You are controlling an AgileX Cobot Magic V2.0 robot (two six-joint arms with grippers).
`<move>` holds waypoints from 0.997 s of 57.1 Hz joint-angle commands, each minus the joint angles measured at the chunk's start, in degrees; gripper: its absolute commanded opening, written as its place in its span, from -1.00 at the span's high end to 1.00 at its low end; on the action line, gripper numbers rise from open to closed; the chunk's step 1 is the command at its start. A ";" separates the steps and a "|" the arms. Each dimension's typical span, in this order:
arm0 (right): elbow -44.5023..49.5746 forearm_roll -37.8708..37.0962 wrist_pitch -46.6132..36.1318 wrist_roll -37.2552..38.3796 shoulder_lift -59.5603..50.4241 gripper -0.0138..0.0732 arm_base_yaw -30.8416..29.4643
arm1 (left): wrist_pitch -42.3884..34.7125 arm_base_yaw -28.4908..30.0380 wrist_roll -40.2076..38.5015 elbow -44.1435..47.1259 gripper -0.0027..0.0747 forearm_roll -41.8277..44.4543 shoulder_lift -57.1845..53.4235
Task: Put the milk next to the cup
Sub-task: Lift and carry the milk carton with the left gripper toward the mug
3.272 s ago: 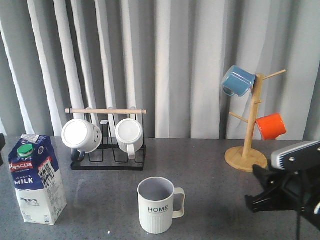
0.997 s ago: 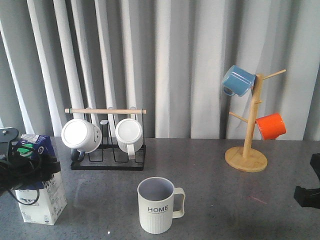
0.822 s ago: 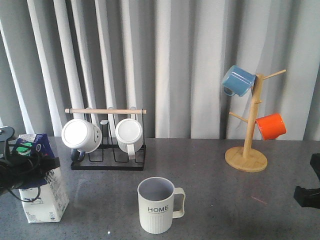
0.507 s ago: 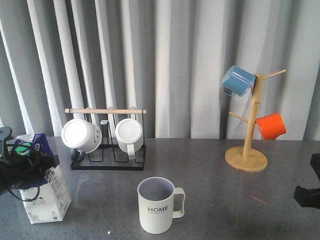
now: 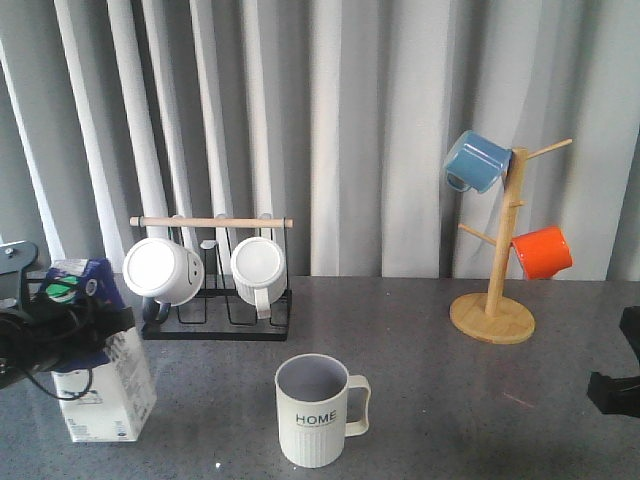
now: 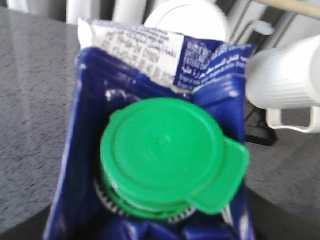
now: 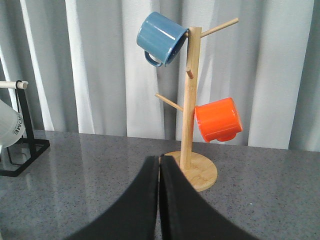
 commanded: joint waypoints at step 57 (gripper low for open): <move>-1.50 -0.22 -3.95 0.11 -1.02 0.70 -0.40 | -34.43 -32.99 60.63 -1.81 0.95 -71.57 5.00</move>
